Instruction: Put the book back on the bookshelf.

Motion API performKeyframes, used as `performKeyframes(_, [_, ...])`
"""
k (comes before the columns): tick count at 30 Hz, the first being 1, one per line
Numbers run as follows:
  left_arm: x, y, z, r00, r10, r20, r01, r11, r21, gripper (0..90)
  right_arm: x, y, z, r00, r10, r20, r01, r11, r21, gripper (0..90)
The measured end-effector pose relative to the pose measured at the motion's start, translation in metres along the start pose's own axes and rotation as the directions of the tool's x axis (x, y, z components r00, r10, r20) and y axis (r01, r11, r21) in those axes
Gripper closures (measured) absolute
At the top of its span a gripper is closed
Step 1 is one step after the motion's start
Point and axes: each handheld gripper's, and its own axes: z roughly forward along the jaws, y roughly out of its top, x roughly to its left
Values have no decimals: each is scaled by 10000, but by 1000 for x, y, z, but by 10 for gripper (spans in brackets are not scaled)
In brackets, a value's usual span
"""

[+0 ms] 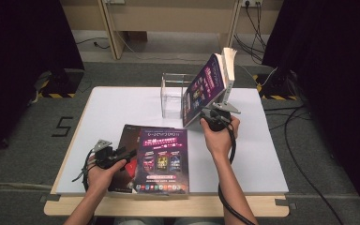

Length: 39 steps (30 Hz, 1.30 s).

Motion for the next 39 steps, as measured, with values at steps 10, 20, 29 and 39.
performKeyframes(10, [0,-1,2,10000,23,11,-23,9999,162,406,2,-13,-6,9994,193,-297,-172,9974,697,527])
performKeyframes(20, [-1,-1,5,10000,62,44,-63,9996,281,401,3,-27,-9,9956,630,-692,-520,9872,1509,533])
performKeyframes(29, [-6,1,11,9997,158,175,-166,9988,458,401,9,-41,-4,9926,691,-998,-457,9744,2200,546])
performKeyframes(39, [-7,4,27,9998,-146,165,128,9944,1051,404,19,-54,9,9866,712,-1467,-229,9513,3075,569])
